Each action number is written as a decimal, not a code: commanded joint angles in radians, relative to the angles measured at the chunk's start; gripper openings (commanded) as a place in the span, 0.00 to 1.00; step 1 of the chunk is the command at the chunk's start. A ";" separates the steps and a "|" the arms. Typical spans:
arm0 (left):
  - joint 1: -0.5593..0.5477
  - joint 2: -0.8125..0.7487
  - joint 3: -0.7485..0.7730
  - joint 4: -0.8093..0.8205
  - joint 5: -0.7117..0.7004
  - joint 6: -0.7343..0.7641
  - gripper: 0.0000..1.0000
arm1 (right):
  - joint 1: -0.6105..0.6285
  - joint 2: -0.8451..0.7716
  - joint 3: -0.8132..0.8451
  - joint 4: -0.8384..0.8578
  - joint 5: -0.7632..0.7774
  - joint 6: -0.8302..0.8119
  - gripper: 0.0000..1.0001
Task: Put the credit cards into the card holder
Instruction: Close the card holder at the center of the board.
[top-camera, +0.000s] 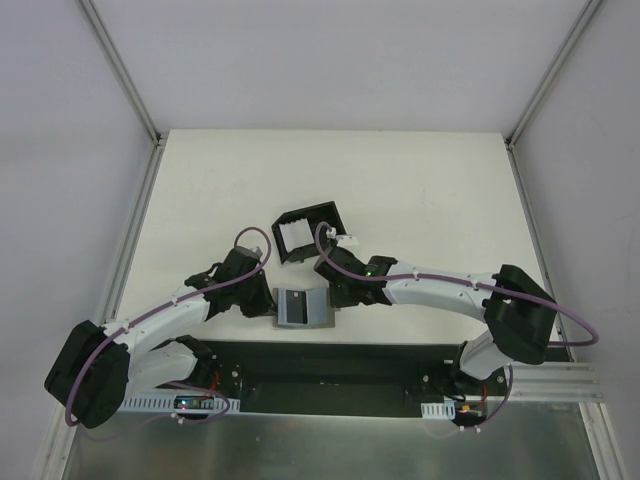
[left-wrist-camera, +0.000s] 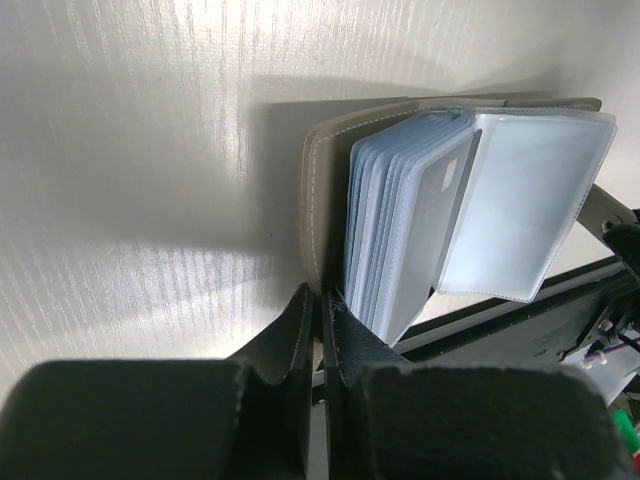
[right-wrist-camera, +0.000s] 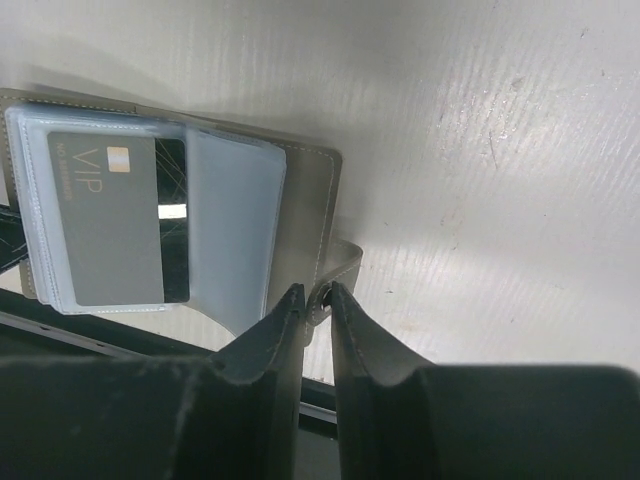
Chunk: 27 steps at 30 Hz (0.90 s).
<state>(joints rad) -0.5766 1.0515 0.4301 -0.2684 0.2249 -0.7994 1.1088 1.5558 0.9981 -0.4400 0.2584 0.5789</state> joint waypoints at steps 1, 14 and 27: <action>-0.005 -0.002 0.032 -0.002 -0.021 0.019 0.00 | 0.000 -0.005 0.010 -0.036 0.024 0.010 0.18; -0.005 0.013 0.041 -0.002 -0.027 0.017 0.00 | -0.001 -0.002 0.025 0.006 -0.007 -0.025 0.29; -0.005 -0.005 0.038 -0.002 -0.039 0.003 0.00 | 0.002 -0.122 -0.007 0.214 -0.083 -0.082 0.59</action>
<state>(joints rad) -0.5766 1.0603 0.4412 -0.2684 0.2218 -0.7986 1.1088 1.4673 0.9909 -0.3420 0.2367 0.5297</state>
